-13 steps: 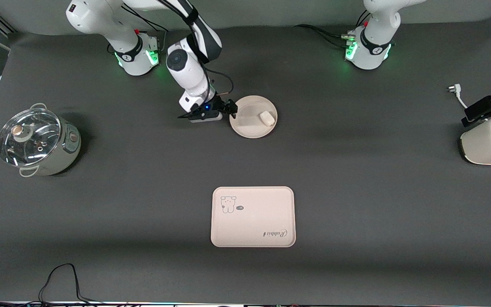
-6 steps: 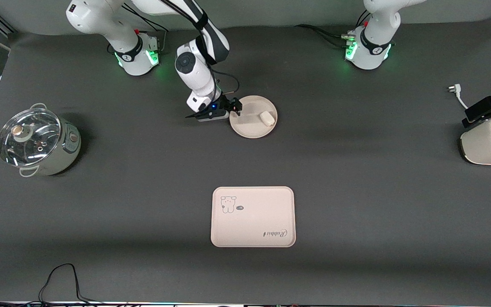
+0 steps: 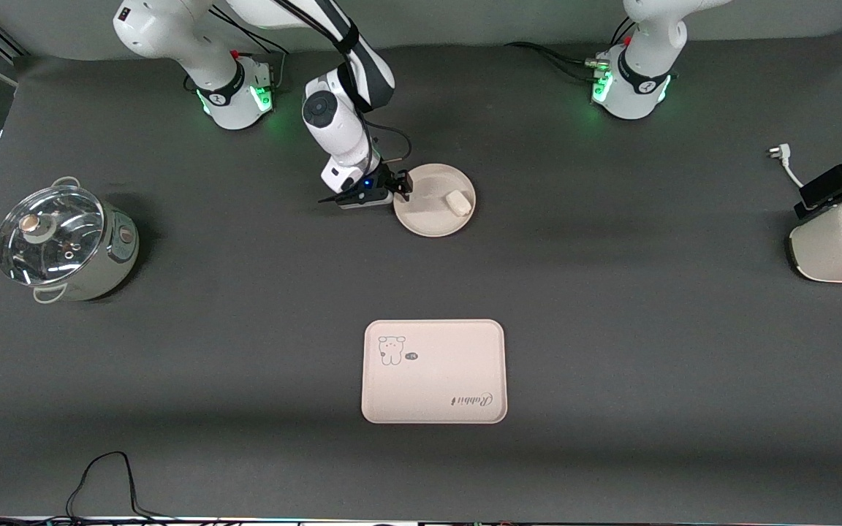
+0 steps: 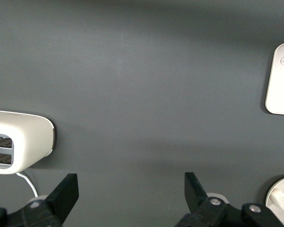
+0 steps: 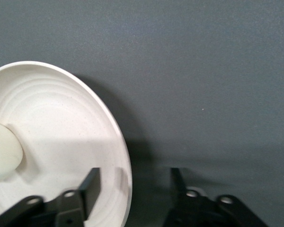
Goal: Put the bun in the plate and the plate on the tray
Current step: 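Lower the right gripper to the rim of the cream plate, then close the right gripper on the plate rim and lift it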
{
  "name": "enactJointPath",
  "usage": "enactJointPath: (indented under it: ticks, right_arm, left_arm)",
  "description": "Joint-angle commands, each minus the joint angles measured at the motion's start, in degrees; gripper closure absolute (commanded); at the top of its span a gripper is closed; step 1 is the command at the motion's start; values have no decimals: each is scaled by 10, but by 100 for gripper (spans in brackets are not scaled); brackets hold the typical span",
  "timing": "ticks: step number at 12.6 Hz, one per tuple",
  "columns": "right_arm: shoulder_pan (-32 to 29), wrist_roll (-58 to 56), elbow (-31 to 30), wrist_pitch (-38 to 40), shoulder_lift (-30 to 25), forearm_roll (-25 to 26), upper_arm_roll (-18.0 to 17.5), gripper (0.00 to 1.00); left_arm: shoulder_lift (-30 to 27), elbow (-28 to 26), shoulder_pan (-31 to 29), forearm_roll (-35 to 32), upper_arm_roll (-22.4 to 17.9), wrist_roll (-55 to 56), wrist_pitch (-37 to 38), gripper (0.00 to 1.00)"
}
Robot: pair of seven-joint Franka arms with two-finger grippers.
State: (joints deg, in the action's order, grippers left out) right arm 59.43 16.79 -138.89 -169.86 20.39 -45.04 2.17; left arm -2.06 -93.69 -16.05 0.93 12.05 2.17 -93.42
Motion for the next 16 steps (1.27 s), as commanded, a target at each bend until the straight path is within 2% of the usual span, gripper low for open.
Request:
enactJointPath:
  ticks: [1, 3, 5, 8, 11, 13, 16]
  right_arm:
    - [1, -16, 13, -2, 7, -21, -1, 72]
    - [1, -15, 13, 0, 6, -21, -1, 88]
    - [1, -16, 13, 2, 6, -21, 0, 98]
    - [-5, -19, 20, 29, -10, -21, 2, 98]
    - [-33, -22, 26, 135, -88, -11, 20, 98]
    - [-48, -19, 33, 208, -143, 27, 42, 98]
    - [-89, -12, 63, 310, -203, 88, 48, 98]
  left_arm:
    - [5, 10, -1, 6, -1, 0, -2, 0]
    - [9, 9, 1, 0, -1, 2, -4, 0]
    - [13, 10, 0, -1, -1, 7, -4, 0]
    - [14, 10, -2, -1, -1, 6, -5, 0]
    - [14, 10, -4, -1, -1, 3, -5, 0]
    - [15, 10, -3, -1, -1, 3, -6, 0]
    - [16, 10, -4, -1, -1, 1, -7, 0]
